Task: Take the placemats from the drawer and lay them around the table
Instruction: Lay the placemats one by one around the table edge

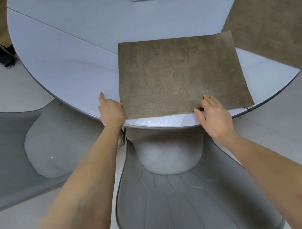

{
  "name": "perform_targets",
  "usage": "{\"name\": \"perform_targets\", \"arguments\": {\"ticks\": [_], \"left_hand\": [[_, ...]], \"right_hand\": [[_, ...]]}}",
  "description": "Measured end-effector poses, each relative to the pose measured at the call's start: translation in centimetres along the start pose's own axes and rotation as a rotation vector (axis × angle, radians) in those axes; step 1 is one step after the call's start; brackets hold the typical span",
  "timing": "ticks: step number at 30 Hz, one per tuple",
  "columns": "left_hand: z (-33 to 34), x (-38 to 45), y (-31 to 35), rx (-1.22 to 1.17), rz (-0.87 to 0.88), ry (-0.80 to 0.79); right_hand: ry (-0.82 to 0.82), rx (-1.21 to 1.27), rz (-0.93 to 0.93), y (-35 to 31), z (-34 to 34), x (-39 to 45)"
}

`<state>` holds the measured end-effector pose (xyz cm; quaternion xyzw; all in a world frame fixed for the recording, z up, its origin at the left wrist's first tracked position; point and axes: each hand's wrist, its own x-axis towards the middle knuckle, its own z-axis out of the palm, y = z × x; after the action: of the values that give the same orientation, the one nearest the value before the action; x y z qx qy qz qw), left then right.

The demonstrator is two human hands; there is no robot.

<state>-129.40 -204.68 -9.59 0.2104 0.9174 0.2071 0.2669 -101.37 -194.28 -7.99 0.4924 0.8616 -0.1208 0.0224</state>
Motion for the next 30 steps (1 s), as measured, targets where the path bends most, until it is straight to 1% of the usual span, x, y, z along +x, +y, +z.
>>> {"name": "perform_targets", "arguments": {"ticks": [4,8,19,21,22,23,24,26,27,30], "left_hand": [[-0.2,-0.3,0.2,0.009,0.02,-0.006],[-0.4,-0.2,0.1,-0.007,0.025,0.019],[-0.9,-0.8,0.8,0.055,0.041,0.026],[-0.5,-1.2,1.2,0.094,0.021,0.087],[-0.2,-1.6,1.7,0.126,0.042,0.146],[0.2,-2.0,2.5,0.152,0.102,0.188],[0.7,-2.5,3.6,0.18,0.192,0.19],[2.4,-3.5,6.4,0.232,0.399,0.098],[3.3,-4.1,8.1,0.25,0.471,0.039],[6.7,-4.6,12.7,0.312,0.543,-0.119]], "right_hand": [[-0.013,0.087,0.093,-0.4,0.9,0.6],[-0.017,0.178,0.108,-0.5,1.3,0.4],[-0.047,0.149,0.088,-0.3,1.2,0.4],[-0.04,0.143,0.091,-0.2,1.0,0.4],[-0.016,0.143,0.087,-0.1,0.7,0.5],[0.019,0.148,0.082,0.1,0.4,0.7],[0.062,0.153,0.076,0.3,0.0,1.1],[0.129,0.149,0.055,1.1,-0.7,2.3],[0.135,0.14,0.038,1.5,-1.0,3.1],[0.1,0.101,-0.007,2.4,-0.9,6.3]]}}
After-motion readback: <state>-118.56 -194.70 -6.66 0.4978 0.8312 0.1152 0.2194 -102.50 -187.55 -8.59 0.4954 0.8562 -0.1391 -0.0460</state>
